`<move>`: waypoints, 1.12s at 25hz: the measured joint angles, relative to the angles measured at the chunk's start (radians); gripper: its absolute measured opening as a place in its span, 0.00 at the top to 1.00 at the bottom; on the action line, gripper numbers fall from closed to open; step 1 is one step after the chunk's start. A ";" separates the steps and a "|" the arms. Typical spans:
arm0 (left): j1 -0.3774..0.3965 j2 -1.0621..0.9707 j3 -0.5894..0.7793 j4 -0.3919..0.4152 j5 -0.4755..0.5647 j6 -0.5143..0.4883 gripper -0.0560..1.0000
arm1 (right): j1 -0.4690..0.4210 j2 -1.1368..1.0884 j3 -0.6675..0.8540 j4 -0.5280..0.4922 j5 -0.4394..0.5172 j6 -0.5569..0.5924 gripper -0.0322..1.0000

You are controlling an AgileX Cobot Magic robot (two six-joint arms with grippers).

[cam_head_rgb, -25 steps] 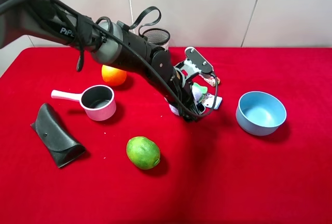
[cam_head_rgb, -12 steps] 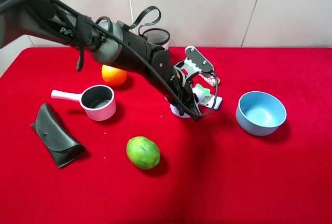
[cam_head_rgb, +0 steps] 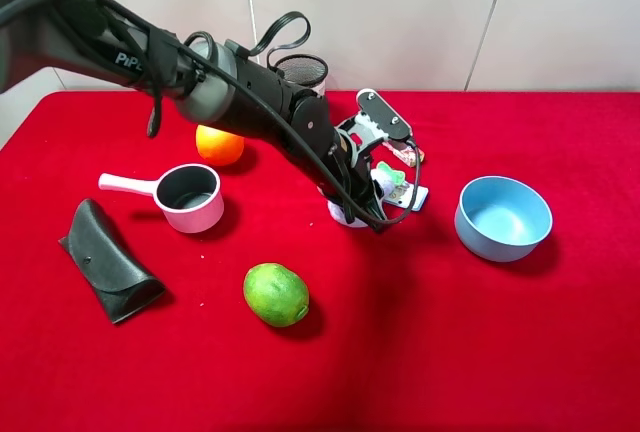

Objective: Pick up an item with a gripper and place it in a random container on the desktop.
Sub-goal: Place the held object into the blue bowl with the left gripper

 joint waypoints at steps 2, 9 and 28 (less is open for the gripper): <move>0.000 0.000 -0.012 0.000 0.021 0.000 0.57 | 0.000 0.000 0.000 0.000 0.000 0.000 0.30; -0.003 -0.032 -0.047 0.000 0.086 0.000 0.57 | 0.000 0.000 0.000 0.000 0.000 0.000 0.30; -0.048 -0.039 -0.350 0.107 0.398 -0.091 0.57 | 0.000 0.000 0.000 0.000 0.000 0.000 0.30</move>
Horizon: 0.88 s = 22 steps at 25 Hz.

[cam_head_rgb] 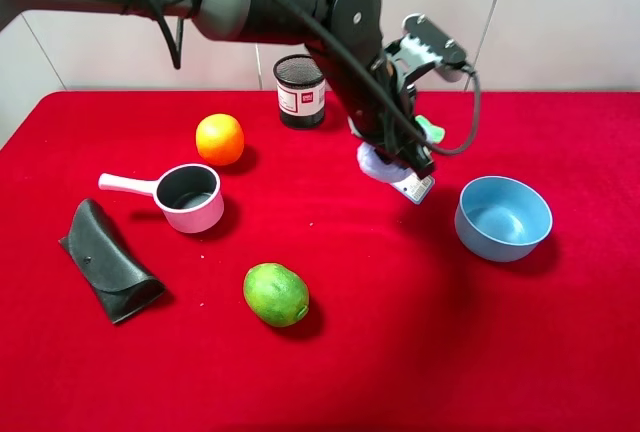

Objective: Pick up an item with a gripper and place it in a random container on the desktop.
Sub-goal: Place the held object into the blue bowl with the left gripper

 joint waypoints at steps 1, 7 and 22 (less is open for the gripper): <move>-0.007 0.000 -0.013 0.001 0.004 -0.001 0.57 | 0.000 0.000 0.000 0.000 0.000 0.000 0.30; -0.054 0.000 -0.112 0.046 0.050 -0.007 0.57 | 0.000 0.000 0.000 0.000 0.000 0.000 0.30; -0.127 0.000 -0.271 0.087 0.175 -0.012 0.57 | 0.000 0.000 0.000 0.000 0.000 0.000 0.30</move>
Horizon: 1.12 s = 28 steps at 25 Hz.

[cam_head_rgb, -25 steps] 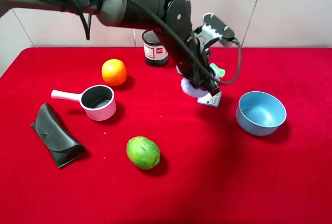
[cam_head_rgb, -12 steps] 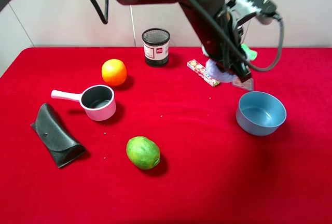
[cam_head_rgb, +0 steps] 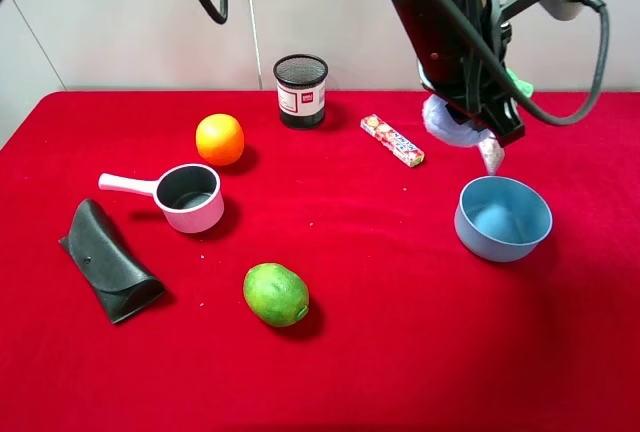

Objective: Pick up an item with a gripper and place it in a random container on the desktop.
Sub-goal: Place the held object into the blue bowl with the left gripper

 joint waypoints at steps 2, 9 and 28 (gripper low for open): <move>-0.010 0.000 -0.001 0.003 0.000 -0.003 0.57 | 0.000 0.000 0.000 0.000 0.000 0.000 0.30; -0.049 0.003 -0.003 0.007 0.002 -0.015 0.57 | 0.000 0.000 0.000 0.000 0.000 0.000 0.30; -0.075 0.058 -0.004 0.017 -0.026 -0.017 0.57 | 0.000 0.000 0.000 0.000 0.000 0.000 0.30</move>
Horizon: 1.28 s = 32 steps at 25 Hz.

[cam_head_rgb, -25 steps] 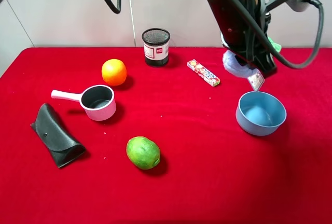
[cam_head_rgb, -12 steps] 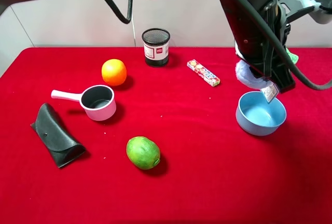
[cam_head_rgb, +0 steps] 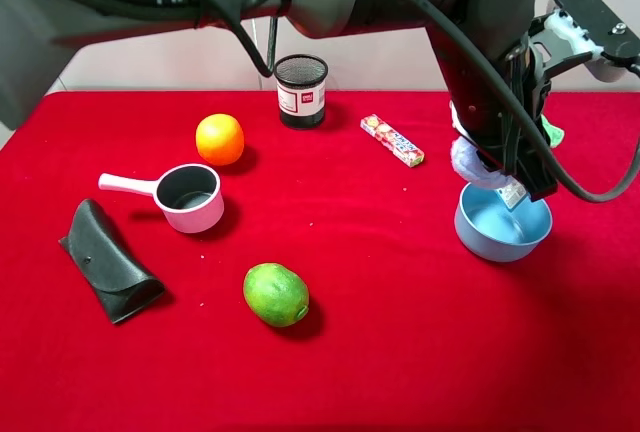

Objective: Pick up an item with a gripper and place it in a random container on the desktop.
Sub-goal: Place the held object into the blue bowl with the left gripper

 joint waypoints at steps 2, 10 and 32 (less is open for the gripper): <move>0.000 0.003 0.000 0.000 -0.003 0.000 0.57 | 0.000 0.000 0.000 0.000 0.000 0.000 0.30; 0.000 0.044 -0.001 0.001 0.004 0.000 0.57 | 0.000 0.000 0.000 0.000 0.000 0.000 0.30; -0.004 0.129 -0.012 0.001 -0.116 0.000 0.57 | 0.000 0.000 0.000 0.000 0.000 0.000 0.30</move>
